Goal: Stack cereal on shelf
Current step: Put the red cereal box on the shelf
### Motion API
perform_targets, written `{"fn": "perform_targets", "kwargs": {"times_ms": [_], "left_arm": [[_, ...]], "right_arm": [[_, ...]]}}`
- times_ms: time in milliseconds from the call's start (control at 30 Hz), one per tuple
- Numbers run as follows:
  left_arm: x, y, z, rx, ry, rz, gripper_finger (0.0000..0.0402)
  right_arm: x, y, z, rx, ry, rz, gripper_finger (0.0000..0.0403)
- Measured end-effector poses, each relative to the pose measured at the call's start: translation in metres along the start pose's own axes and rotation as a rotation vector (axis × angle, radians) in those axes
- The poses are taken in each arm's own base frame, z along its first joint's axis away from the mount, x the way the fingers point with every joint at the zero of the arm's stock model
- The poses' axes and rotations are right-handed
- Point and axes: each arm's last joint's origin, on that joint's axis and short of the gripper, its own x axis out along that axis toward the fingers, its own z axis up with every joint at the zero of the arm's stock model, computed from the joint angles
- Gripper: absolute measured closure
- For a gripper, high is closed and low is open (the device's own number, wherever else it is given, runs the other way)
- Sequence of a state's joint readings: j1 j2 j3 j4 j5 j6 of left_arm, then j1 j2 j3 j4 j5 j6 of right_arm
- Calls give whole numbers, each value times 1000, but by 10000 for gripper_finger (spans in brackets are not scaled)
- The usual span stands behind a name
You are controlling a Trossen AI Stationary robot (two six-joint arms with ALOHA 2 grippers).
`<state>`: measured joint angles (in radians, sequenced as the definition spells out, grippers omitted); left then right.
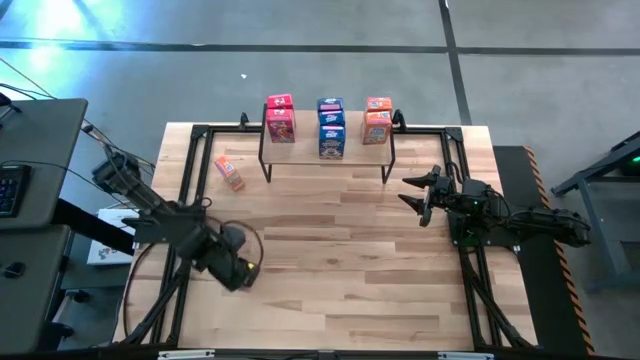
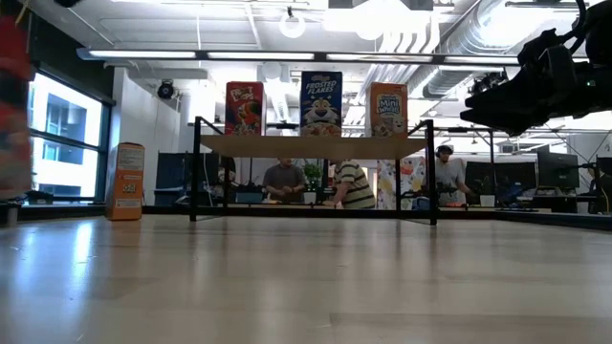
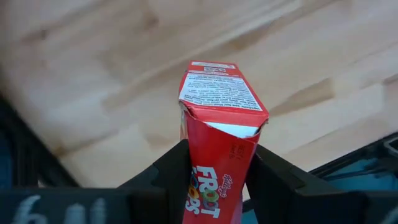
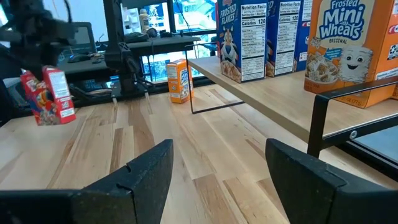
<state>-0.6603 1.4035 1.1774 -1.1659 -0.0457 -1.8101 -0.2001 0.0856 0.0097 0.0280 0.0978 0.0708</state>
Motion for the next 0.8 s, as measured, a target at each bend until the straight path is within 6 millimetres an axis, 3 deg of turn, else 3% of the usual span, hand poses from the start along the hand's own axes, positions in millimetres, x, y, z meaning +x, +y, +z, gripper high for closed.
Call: {"fn": "perform_targets", "kwargs": {"times_ms": [600, 800], "left_arm": [[-40, 22, 107, 416, -209, -83, 273], [-63, 32, 141, 570, -286, -58, 273]], "right_arm": [[0, 0, 0, 0, 0, 0, 155], [0, 0, 0, 0, 0, 0, 155]]}}
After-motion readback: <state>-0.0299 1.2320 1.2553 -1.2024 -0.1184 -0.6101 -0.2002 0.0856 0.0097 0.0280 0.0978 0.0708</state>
